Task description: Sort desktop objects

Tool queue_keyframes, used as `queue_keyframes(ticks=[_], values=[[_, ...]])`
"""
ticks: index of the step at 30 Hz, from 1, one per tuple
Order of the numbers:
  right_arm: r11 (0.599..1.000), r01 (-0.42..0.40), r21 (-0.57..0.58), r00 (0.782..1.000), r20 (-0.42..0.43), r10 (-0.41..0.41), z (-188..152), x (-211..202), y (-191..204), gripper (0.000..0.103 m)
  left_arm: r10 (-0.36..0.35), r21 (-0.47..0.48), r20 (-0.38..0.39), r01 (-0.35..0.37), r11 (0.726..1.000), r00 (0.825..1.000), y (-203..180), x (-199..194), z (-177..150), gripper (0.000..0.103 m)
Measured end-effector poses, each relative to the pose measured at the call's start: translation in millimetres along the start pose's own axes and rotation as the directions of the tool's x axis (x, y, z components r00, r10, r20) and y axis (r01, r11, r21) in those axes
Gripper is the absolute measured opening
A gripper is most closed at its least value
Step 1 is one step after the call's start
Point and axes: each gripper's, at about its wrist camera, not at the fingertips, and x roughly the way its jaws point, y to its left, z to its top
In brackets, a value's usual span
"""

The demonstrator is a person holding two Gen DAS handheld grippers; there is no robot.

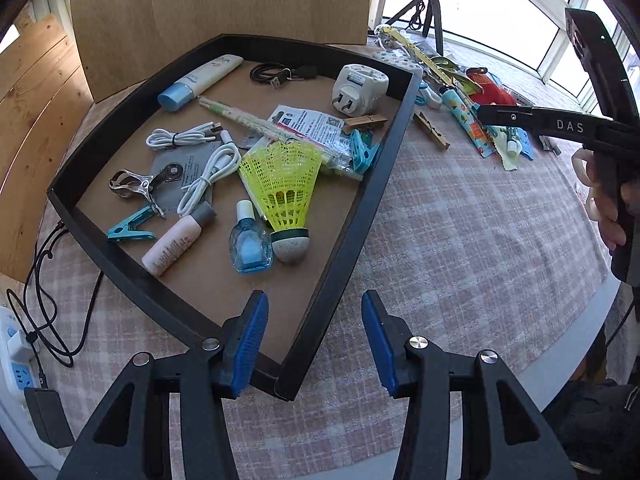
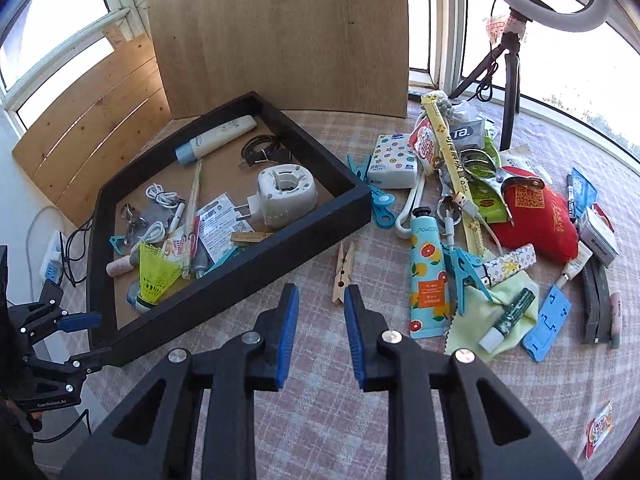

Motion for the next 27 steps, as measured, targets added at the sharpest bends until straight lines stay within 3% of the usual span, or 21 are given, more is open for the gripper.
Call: queue_keyframes(ticks=[4, 9, 13, 27], values=[[1.0, -0.011, -0.02, 0.997, -0.075, 0.009, -9.4, 37.9, 23.2, 0.022, -0.076, 0.057, -0.059, 0.079, 0.995, 0.995, -2.0, 15.7, -2.1, 0.045], [0.999, -0.038, -0.015, 0.994, -0.101, 0.037, -8.3, 61.9, 38.9, 0.021, -0.119, 0.114, -0.094, 0.13, 0.985, 0.988, -16.5, 26.1, -7.0, 0.047], [0.999, -0.024, -0.031, 0.994, -0.109, 0.021, -2.0, 67.5, 44.4, 0.012, -0.15, 0.124, -0.088, 0.161, 0.979, 0.985, -26.5, 27.4, -5.2, 0.048], [0.999, 0.039, -0.011, 0.992, -0.121, -0.04, 15.5, 70.9, 18.2, 0.009, -0.251, 0.168, -0.079, 0.261, 0.95, 0.965, -92.7, 36.7, 11.8, 0.048]])
